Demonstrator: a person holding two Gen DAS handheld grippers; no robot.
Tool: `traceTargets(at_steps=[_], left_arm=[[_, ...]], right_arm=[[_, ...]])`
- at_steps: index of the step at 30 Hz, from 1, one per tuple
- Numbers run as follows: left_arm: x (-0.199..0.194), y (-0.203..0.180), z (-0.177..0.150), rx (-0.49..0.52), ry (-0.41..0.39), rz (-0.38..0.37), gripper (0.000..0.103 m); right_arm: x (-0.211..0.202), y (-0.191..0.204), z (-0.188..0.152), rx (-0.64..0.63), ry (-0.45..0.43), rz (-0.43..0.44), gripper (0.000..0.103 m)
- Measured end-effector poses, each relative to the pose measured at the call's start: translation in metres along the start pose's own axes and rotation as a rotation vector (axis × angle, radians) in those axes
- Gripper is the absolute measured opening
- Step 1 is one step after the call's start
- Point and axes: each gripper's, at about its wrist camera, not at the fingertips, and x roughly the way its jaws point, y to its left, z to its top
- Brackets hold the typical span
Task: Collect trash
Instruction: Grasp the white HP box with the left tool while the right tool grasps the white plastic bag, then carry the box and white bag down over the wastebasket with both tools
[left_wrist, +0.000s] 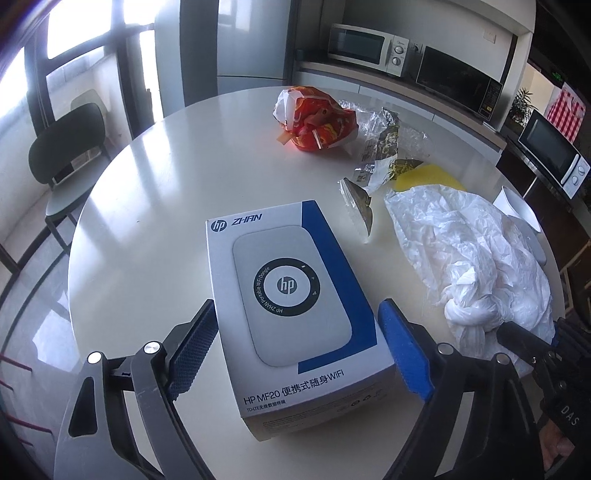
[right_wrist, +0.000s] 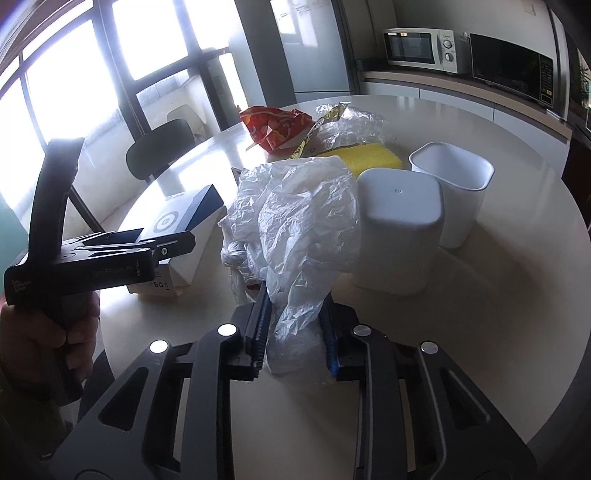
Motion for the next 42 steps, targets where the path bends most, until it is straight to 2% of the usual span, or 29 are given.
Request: traceTargets(at_steps=[4,10,19,24,31,37,42], left_arm=[[-0.008,0.012,-0.005,-0.022,-0.004,-0.024,0.080],[-0.011,0.017,-0.011,-0.011,0.002,-0.021,0.080],[-0.007,0.001,-0.017,0.059,-0.011,0.053,0.083],[-0.009,-0.001,-0.021,0.080,-0.050,0.067,0.078],[-0.034,0.009,-0.030,0.044,-0.115,0.029,0.076],[-0.067,0.027,-0.047,-0.014,-0.157,-0.048,0.076],[-0.090,0.026,-0.067,0.005,-0.166,-0.096,0.076]], right_arm=[[-0.005,0.006,-0.005,-0.006,-0.023,0.001,0.017],[-0.008,0.014,-0.012,-0.006,-0.031,0.001,0.016],[-0.014,0.017,-0.015,-0.006,-0.030,-0.014,0.016],[-0.018,0.017,-0.017,-0.007,-0.038,-0.045,0.015],[-0.029,0.027,-0.028,0.006,-0.084,-0.047,0.013],[-0.043,0.035,-0.039,0.015,-0.103,-0.032,0.013],[-0.060,0.043,-0.050,0.005,-0.114,-0.008,0.013]])
